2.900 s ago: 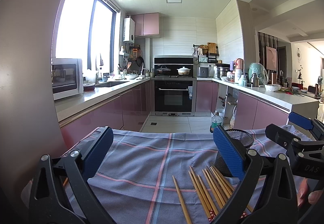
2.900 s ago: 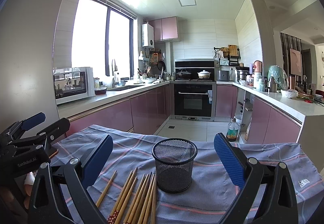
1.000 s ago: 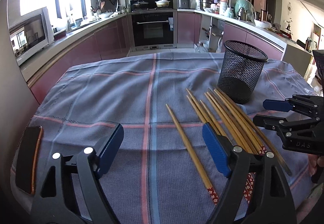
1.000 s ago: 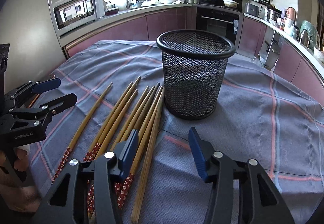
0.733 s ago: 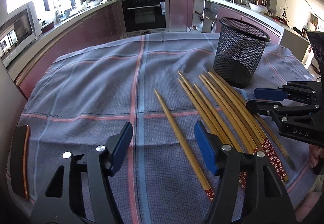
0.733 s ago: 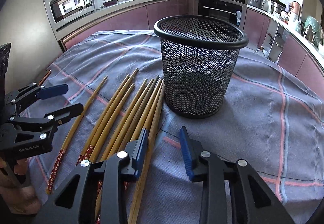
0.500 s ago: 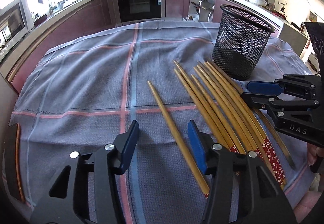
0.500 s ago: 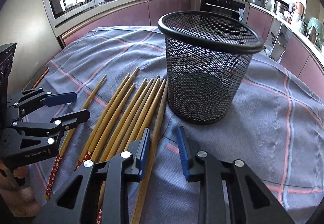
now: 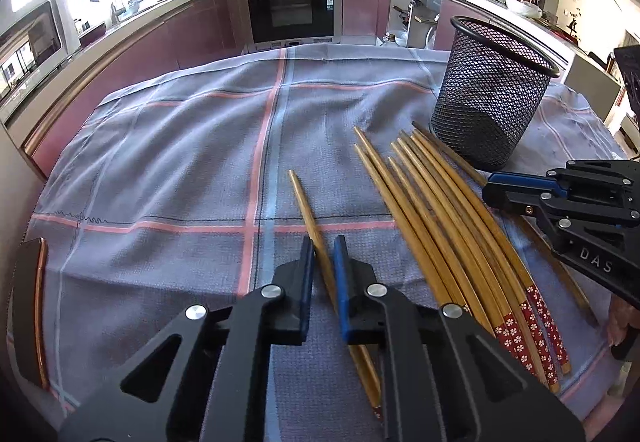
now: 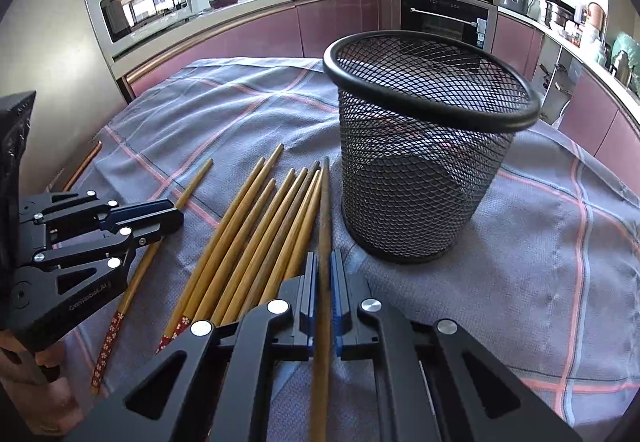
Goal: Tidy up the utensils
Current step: 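Close the left tool on one chopstick while the right tool grasps another chopstick, then lift the left tool's chopstick upright while the right tool carries its chopstick over the cup, then lower both held chopsticks into the mesh cup and open both tools, then return to the pile and grasp one chopstick with each tool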
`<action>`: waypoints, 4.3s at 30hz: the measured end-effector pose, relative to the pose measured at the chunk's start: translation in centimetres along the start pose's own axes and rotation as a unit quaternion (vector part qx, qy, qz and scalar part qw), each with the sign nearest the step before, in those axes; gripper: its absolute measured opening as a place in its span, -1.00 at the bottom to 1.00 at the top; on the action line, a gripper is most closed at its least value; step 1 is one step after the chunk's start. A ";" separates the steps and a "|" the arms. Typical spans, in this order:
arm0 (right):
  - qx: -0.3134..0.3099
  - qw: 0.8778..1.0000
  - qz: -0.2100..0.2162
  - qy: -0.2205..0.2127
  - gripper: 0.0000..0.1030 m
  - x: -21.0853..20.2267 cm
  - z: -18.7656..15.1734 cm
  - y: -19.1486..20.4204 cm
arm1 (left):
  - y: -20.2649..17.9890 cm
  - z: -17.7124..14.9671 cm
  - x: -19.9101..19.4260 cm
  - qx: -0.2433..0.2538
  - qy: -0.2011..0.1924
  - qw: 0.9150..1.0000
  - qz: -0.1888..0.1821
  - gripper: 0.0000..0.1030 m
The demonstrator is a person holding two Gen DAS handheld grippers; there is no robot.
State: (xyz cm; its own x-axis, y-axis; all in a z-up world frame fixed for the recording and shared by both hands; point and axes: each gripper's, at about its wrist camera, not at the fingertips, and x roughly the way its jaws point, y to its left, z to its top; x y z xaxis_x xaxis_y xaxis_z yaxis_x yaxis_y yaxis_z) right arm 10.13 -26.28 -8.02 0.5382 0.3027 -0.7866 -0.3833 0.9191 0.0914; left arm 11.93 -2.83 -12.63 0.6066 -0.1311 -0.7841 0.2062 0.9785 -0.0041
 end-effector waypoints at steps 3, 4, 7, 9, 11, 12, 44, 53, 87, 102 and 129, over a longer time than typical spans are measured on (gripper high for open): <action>0.006 1.000 0.012 -0.014 -0.90 -1.1 -0.1 -0.2 | 0.9 0.2 -0.5 -0.016 -0.004 1.000 -0.006 -0.86; 0.006 1.000 0.019 -0.020 -0.90 -1.6 -0.1 -0.3 | 1.2 0.2 -0.8 -0.019 -0.006 1.000 -0.010 -0.86; 0.000 0.999 0.027 -0.043 -0.90 -3.4 0.0 -0.4 | 1.9 0.4 -2.2 -0.022 -0.020 0.999 -0.024 -0.87; -0.004 0.998 0.030 -0.064 -0.90 -4.8 0.3 -0.4 | 2.2 0.8 -3.4 -0.018 -0.034 0.999 -0.031 -0.87; -0.006 0.996 0.036 -0.087 -0.90 -6.2 0.7 -0.5 | 2.2 1.1 -4.8 -0.015 -0.047 0.998 -0.048 -0.87; -0.006 0.994 0.037 -0.098 -0.90 -6.9 0.8 -0.5 | 2.1 1.3 -5.5 -0.014 -0.054 0.997 -0.058 -0.87; -0.011 0.957 0.026 -0.290 -0.90 -18.8 9.5 -5.7 | -3.5 16.4 -22.5 0.010 -0.250 0.943 -0.218 -0.87; -0.005 0.972 0.029 -0.233 -0.90 -14.2 9.9 -6.8 | -6.5 19.2 -16.8 0.021 -0.202 0.955 -0.217 -0.87; 0.079 0.988 0.047 -0.125 -0.47 -6.6 10.2 -9.5 | -4.0 18.4 -3.7 -0.001 -0.123 0.984 -0.132 -0.27; -0.014 0.982 0.135 -0.133 -0.21 -9.8 4.1 -3.9 | 1.0 8.7 -5.7 0.009 -0.120 0.991 -0.065 0.08; 0.009 0.998 0.055 0.002 -0.38 -0.9 -1.8 -0.6 | -1.3 -0.2 -0.2 0.031 0.007 0.997 -0.071 0.12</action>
State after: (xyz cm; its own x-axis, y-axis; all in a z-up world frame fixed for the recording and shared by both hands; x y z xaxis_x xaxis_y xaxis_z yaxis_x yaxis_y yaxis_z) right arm 8.55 -27.54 -8.45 0.4908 0.4011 -0.7735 -0.4269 0.8846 0.1879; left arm 11.42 -4.00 -12.56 0.5576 -0.2653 -0.7866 0.3370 0.9383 -0.0775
